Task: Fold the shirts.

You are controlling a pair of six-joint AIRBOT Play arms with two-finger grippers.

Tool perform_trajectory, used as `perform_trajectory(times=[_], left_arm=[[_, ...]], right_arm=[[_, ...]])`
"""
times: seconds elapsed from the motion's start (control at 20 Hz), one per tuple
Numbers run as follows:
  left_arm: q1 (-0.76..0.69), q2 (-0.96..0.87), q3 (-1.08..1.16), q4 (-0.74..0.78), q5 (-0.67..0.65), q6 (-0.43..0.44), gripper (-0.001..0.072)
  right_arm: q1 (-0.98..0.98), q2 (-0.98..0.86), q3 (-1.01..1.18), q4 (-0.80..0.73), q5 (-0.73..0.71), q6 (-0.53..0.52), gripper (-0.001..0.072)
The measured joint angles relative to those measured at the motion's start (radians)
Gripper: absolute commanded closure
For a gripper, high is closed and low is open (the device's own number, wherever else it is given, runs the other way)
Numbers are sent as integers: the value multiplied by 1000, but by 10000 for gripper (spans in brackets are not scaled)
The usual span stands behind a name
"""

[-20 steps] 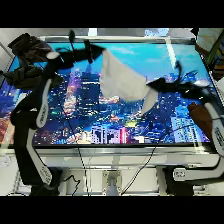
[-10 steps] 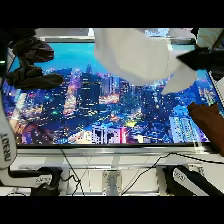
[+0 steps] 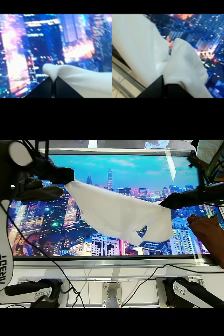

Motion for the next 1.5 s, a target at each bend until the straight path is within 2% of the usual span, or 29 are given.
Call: perform_trajectory(times=[0.05, 0.1, 0.15, 0.2, 0.35, 0.45, 0.55, 0.7, 0.8, 0.95, 1.15, 1.5], left_arm=[[-1, -18, -13, 39, 34, -21, 666], [0, -42, -24, 79, 66, -40, 454], [0, -68, -30, 105, 91, -57, 181], [0, -101, -35, 109, 112, -64, 123], [-2, -184, -44, 118, 149, -82, 123], [-2, -213, -46, 116, 158, -85, 125], [-2, -229, -49, 116, 117, -84, 126], [-2, -240, -92, 113, -24, -34, 126], [-2, -242, -164, 103, -92, -12, 125], [-2, -243, -289, 27, -118, 6, 125], [-2, -243, -425, -42, -109, 15, 124], [36, -243, -490, -58, -45, 22, 126]], right_arm=[[4, -31, -10, -25, -24, 2, 354], [7, -61, -17, -43, -42, 2, 275], [8, -95, -23, -52, -66, 5, 275], [10, -122, -27, -49, -72, 6, 275], [13, -182, -33, -85, -114, 8, 276], [12, -201, -35, -167, -150, 25, 276], [11, -209, -39, -291, -156, 48, 276], [-24, -216, -78, -425, -143, 66, 275], [-77, -217, -147, -408, -130, 56, 275], [-169, -219, -283, -306, -129, 0, 275], [-267, -219, -428, -187, -149, -72, 275], [-310, -216, -488, -99, -175, -122, 275]])
